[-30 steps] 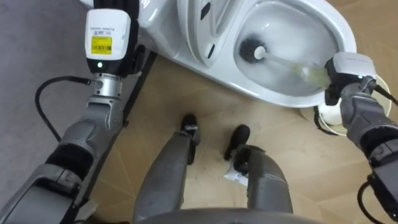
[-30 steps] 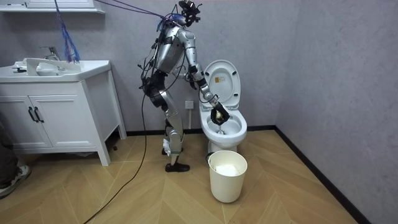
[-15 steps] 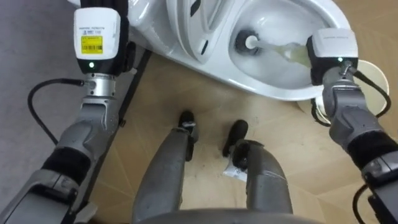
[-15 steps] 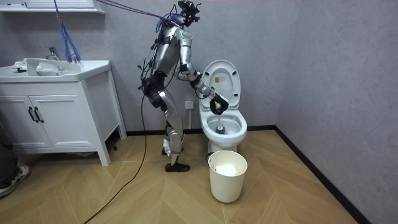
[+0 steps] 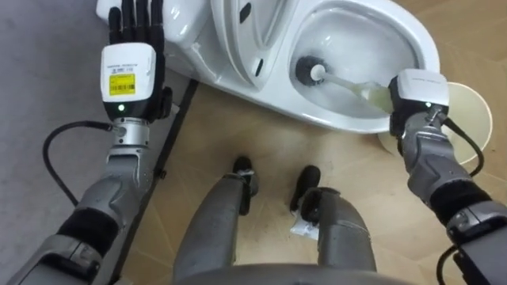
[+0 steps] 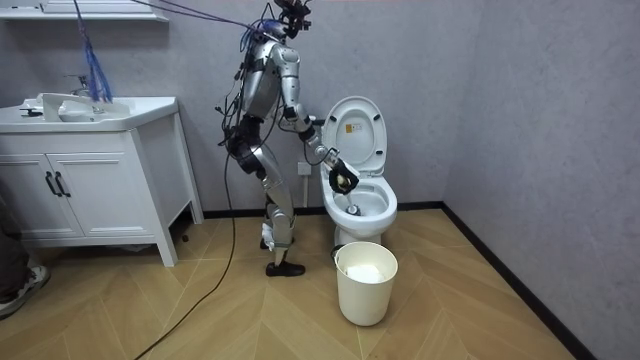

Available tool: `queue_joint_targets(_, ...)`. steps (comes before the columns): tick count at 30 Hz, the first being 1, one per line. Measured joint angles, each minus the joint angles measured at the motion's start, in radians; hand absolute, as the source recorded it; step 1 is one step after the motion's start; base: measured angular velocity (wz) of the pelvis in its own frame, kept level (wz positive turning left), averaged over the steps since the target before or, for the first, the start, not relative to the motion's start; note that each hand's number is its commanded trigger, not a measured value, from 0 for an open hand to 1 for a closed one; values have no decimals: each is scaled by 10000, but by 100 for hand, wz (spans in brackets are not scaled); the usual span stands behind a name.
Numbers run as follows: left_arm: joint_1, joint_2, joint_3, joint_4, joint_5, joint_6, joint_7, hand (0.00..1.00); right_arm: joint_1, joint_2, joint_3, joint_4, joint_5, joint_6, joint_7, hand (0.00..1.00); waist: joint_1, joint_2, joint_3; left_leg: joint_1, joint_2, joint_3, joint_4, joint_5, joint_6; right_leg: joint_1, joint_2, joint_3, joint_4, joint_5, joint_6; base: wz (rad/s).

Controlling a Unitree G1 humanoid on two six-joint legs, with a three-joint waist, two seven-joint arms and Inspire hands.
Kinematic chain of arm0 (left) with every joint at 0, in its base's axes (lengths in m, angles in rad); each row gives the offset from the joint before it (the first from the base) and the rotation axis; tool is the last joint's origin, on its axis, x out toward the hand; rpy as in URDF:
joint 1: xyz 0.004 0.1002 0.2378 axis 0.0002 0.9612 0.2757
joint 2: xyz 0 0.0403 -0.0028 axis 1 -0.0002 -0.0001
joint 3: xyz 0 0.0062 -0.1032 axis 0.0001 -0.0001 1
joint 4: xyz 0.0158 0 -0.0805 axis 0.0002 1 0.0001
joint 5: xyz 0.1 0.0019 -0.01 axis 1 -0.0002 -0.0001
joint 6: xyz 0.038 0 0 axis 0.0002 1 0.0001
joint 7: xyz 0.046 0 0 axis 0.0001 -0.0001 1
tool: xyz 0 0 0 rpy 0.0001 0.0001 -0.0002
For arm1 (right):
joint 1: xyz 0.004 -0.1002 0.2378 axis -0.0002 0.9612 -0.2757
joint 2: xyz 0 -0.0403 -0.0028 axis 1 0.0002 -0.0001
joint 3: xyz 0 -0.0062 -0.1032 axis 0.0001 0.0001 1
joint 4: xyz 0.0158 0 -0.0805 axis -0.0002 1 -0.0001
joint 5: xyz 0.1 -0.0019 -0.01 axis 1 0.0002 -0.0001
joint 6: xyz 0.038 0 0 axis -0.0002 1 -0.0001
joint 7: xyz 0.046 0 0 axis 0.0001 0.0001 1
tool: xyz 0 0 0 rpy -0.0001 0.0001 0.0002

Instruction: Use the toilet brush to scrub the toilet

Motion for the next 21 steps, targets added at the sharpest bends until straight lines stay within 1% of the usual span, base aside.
queue_joint_targets(3, 32, -28, 103, -17, 0, -14, 11, 0, 11, 24, -48, -242, -58, 2, 12, 100, -1, 0, 0, -14, 8, 44, 2, 0, -1, -57, 4, 46, 33, -4, -35, -4)
queue_joint_targets(4, 96, -29, 192, -114, 4, -8, 15, 0, 61, 20, -60, -615, -203, 29, 55, 100, -15, -8, -3, -15, 15, 57, 3, -11, -16, -93, 45, 114, 29, -2, -38, -15)
queue_joint_targets(6, 159, -44, 343, -195, 11, -2, 98, 0, 434, -84, -87, -2123, -724, 374, 286, 100, -50, -44, -20, -37, 69, 182, 2, -52, -37, -201, 100, 264, 35, 26, -70, -20)
queue_joint_targets(7, 159, -47, 404, -196, 9, -2, 120, 0, 510, -117, -101, -2459, -881, 427, 355, 100, -79, -49, -22, -55, 93, 210, 4, -60, -40, -228, 125, 295, 33, 47, -80, -20)
queue_joint_targets(9, 158, -66, 567, -276, -13, -1, 226, 0, 947, -282, -127, -3815, -1314, 687, 631, 100, -132, -148, -46, -78, 179, 336, -4, -66, -54, -331, 242, 488, 20, 126, -115, -20)
queue_joint_targets(12, 220, -99, 553, -473, -1, 18, 282, 0, 1559, -328, -128, -4737, -1389, 865, 712, 100, -207, -152, -50, -63, 254, 429, 16, -99, -89, -341, 311, 514, -18, 139, -136, -12)
queue_joint_targets(13, 249, -110, 534, -528, 17, 16, 291, 0, 1648, -328, -127, -4816, -1391, 891, 721, 100, -210, -152, -50, -62, 271, 453, 14, -108, -91, -343, 322, 518, -25, 143, -143, -11)
queue_joint_targets(15, 265, -261, 500, -540, 11, 19, 292, 0, 1761, -297, -129, -4833, -1455, 906, 819, 100, -215, -148, -50, -57, 326, 468, 59, -149, -121, -327, 373, 540, -20, 154, -163, -8)
queue_joint_targets(17, 315, -309, 500, -541, 1, 38, 297, 0, 1758, -274, -128, -4705, -1451, 906, 812, 100, -189, -145, -50, -23, 359, 464, 80, -152, -129, -270, 397, 534, -22, 166, -181, 0)
queue_joint_targets(19, 427, -319, 494, -541, 1, 105, 296, 0, 1704, -241, -120, -4280, -1444, 902, 736, 100, -114, -132, -49, 72, 360, 448, 59, -158, -136, -171, 396, 519, -29, 165, -184, 0)
queue_joint_targets(21, 584, -306, 491, -539, 11, 201, 277, 0, 1431, -133, -102, -3256, -1292, 755, 664, 100, -35, -103, -49, 138, 345, 365, 63, -157, -139, -51, 381, 461, -47, 156, -181, 9)
